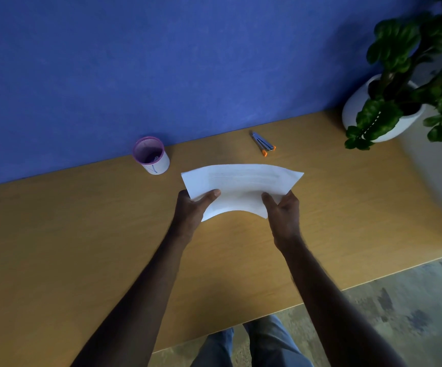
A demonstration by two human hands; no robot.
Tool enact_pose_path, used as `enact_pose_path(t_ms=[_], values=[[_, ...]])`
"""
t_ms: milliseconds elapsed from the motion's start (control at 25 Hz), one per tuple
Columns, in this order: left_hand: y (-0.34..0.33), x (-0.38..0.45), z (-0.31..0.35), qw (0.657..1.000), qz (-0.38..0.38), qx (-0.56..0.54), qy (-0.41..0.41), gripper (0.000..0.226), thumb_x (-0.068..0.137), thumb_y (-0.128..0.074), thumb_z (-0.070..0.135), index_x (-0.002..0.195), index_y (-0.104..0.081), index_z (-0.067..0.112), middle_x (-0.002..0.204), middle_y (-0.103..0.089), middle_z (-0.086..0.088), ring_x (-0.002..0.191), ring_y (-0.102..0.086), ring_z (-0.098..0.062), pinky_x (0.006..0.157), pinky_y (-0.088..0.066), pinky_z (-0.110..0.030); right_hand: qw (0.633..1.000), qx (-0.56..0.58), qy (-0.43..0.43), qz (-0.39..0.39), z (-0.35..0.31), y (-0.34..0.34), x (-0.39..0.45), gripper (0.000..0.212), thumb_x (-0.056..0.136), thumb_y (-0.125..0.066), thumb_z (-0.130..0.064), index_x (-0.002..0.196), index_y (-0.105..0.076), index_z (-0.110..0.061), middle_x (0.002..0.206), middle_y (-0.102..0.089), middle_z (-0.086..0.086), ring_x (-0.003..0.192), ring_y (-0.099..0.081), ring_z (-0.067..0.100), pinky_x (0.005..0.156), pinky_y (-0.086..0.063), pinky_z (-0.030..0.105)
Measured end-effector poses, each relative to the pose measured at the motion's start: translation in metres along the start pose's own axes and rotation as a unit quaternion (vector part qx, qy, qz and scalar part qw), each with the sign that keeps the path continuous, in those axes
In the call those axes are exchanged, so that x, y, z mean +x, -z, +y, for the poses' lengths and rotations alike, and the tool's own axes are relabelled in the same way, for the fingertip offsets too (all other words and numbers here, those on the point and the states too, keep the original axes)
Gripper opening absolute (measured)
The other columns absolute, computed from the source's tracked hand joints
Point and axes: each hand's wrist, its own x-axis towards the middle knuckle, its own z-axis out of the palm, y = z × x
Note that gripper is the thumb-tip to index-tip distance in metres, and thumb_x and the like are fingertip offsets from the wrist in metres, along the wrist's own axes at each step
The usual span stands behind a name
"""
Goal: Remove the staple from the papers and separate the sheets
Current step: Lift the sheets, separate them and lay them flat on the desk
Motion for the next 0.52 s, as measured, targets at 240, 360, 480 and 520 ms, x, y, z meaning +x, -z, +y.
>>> enact_pose_path(t_ms=[240,360,480,520], values=[[0.003,0.002,0.006,0.999,0.021,-0.002,0.029,0.007,0.09,-0.078,0.022,0.095,-0.08,0.025,0.102,-0.082,0.005,0.094,-0.077,-0.013,0.082,-0.058,-0.031,0.999,-0.04,-0.008,-0.013,0.003,0.009,0.0,0.027,0.095,-0.064,-0.012,0.121,-0.068,-0.019,0.111,-0.076,-0.004,0.105,-0.072,0.019,0.086,-0.06,0.038],[0.003,0.011,0.014,0.998,0.053,-0.01,0.016,0.016,0.095,-0.07,0.024,0.098,-0.077,0.009,0.097,-0.076,-0.005,0.088,-0.063,-0.022,0.078,-0.048,-0.037,0.997,-0.069,-0.016,-0.024,0.005,0.017,0.0,0.03,0.092,-0.066,-0.02,0.121,-0.067,-0.018,0.112,-0.075,-0.004,0.104,-0.071,0.023,0.083,-0.061,0.043],[-0.001,0.016,0.019,0.998,0.066,-0.004,0.017,0.023,0.1,-0.064,0.022,0.096,-0.07,0.0,0.086,-0.069,-0.014,0.08,-0.053,-0.02,0.072,-0.042,-0.035,0.995,-0.068,-0.051,-0.046,0.009,0.021,-0.001,0.028,0.096,-0.064,-0.007,0.121,-0.066,-0.018,0.114,-0.075,-0.002,0.107,-0.071,0.026,0.087,-0.06,0.049],[-0.003,0.018,0.02,0.998,0.069,0.005,0.014,0.03,0.1,-0.063,0.023,0.089,-0.063,-0.004,0.076,-0.057,-0.013,0.073,-0.045,-0.017,0.068,-0.036,-0.034,0.994,-0.072,-0.059,-0.054,0.011,0.021,-0.002,0.03,0.097,-0.063,-0.005,0.123,-0.065,-0.018,0.116,-0.074,-0.001,0.108,-0.07,0.026,0.09,-0.06,0.051]])
